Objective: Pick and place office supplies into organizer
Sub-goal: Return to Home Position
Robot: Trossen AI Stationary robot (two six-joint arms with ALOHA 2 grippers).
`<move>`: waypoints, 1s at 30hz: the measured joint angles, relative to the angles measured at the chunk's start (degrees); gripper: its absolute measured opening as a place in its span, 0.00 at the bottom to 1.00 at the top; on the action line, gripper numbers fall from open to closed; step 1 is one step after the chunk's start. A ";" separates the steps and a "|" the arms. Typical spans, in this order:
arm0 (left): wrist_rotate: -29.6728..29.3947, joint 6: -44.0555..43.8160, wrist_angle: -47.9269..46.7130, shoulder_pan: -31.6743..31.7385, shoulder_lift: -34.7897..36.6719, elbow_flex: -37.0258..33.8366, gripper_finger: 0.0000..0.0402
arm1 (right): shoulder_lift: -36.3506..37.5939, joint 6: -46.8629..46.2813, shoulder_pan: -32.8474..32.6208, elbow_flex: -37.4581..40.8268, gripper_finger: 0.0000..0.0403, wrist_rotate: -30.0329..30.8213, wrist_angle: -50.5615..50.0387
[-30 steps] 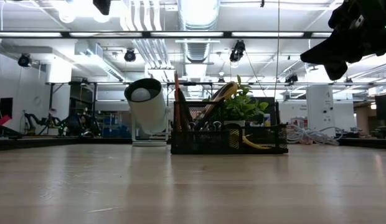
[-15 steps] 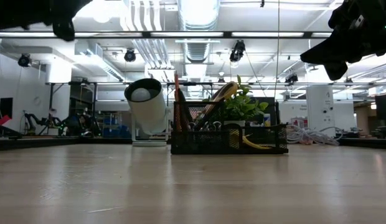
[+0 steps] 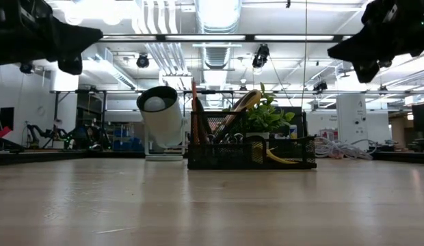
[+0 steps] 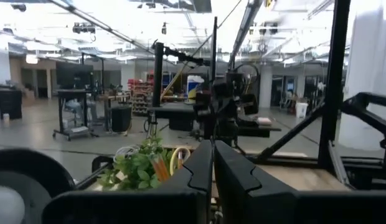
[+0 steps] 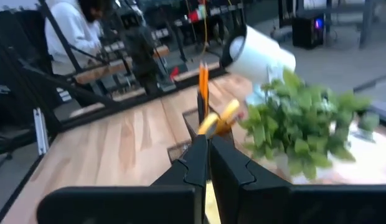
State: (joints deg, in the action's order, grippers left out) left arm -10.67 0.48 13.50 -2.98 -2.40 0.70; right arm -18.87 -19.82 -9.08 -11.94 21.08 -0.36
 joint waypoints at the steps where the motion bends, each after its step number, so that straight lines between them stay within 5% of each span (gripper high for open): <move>1: -0.09 -0.63 -0.08 0.00 -0.12 -0.12 0.00 | 0.06 1.27 -0.02 0.00 0.02 -0.02 1.01; 9: -0.42 -1.72 -0.30 0.00 0.74 -0.21 0.00 | 2.13 11.45 -0.05 0.07 0.02 -1.05 5.05; 20: -1.79 -1.83 -0.54 0.00 0.36 -0.28 0.00 | 18.71 12.85 -0.06 2.55 0.02 -7.09 -2.27; 30: -1.08 -4.71 -2.23 0.00 -0.49 -0.32 0.00 | 16.91 8.84 -0.01 11.32 0.02 -11.92 10.60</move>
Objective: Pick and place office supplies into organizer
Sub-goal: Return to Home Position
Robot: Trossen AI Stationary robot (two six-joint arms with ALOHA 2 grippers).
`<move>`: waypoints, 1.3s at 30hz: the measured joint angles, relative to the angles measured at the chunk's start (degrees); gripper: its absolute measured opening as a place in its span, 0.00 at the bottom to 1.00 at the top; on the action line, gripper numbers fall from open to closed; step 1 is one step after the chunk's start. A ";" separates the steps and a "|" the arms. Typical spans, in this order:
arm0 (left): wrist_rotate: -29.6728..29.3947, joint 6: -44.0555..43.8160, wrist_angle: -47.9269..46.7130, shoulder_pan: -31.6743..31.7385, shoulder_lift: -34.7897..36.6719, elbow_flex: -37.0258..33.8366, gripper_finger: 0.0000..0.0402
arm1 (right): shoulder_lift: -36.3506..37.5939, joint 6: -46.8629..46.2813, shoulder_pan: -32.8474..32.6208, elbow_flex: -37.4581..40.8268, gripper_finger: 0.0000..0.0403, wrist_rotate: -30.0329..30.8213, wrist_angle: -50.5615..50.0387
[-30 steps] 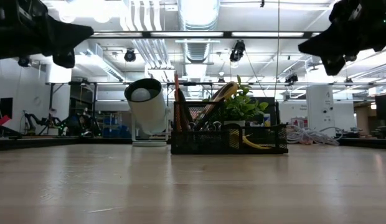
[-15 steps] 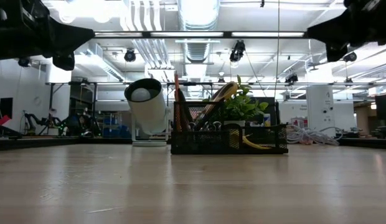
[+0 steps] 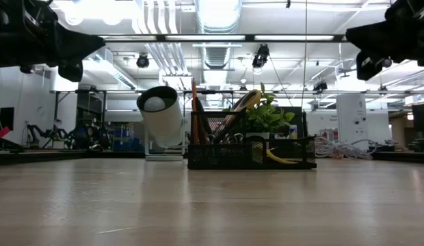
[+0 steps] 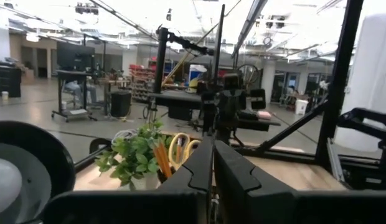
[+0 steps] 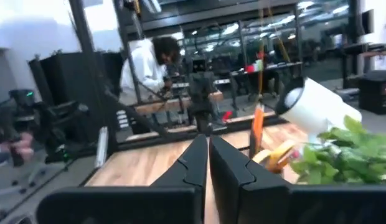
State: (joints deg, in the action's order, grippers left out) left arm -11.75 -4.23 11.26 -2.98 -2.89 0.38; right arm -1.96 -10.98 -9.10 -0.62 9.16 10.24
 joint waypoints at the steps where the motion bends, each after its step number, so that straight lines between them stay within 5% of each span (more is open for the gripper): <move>1: 0.20 -0.01 0.08 0.00 0.06 -0.01 0.00 | -0.10 0.09 -0.02 0.02 0.02 -0.24 -0.36; 22: 3.34 -1.10 -4.87 -0.07 -5.82 -0.09 0.00 | -0.01 -2.60 0.13 0.10 0.02 2.96 -5.34; 39: 5.55 -1.31 -9.25 -0.02 0.03 0.07 0.00 | -0.03 -2.12 0.11 0.09 0.02 6.95 -5.39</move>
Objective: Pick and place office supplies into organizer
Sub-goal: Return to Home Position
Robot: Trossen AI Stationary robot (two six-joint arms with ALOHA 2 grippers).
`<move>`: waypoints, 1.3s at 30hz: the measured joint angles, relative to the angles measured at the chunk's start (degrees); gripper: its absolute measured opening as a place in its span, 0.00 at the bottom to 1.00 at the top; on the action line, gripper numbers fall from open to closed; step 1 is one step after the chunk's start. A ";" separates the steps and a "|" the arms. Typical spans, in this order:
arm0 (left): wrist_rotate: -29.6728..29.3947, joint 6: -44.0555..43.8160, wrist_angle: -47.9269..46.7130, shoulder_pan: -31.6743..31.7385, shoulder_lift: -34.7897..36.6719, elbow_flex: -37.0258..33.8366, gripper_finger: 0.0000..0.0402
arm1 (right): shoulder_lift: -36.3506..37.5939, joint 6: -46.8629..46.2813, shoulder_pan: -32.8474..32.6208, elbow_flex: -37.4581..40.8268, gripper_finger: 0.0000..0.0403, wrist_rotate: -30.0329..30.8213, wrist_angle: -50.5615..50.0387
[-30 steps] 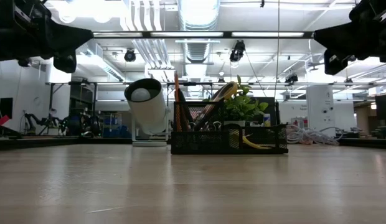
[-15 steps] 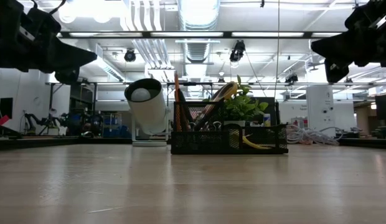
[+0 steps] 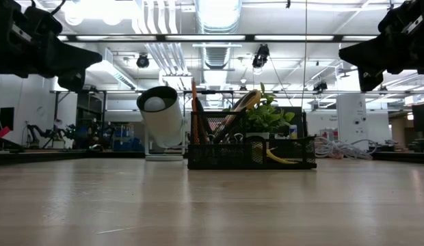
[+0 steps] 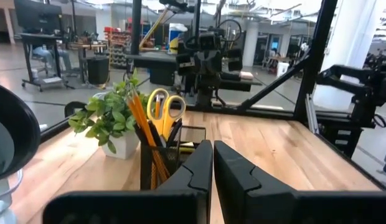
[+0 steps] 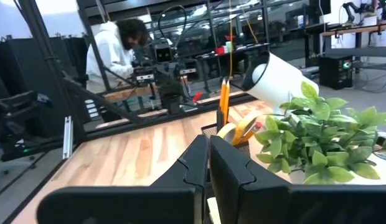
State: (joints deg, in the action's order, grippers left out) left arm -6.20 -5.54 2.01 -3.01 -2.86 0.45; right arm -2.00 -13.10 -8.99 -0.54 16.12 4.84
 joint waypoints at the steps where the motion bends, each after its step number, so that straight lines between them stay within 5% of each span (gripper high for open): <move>1: 0.00 -0.03 0.00 0.00 -0.13 0.00 0.00 | -0.02 0.00 -0.01 0.00 0.02 -0.01 -0.01; 39: -0.11 -0.02 0.55 -0.04 0.00 0.00 0.00 | -0.09 -2.99 -0.01 -0.04 0.02 -1.16 -0.29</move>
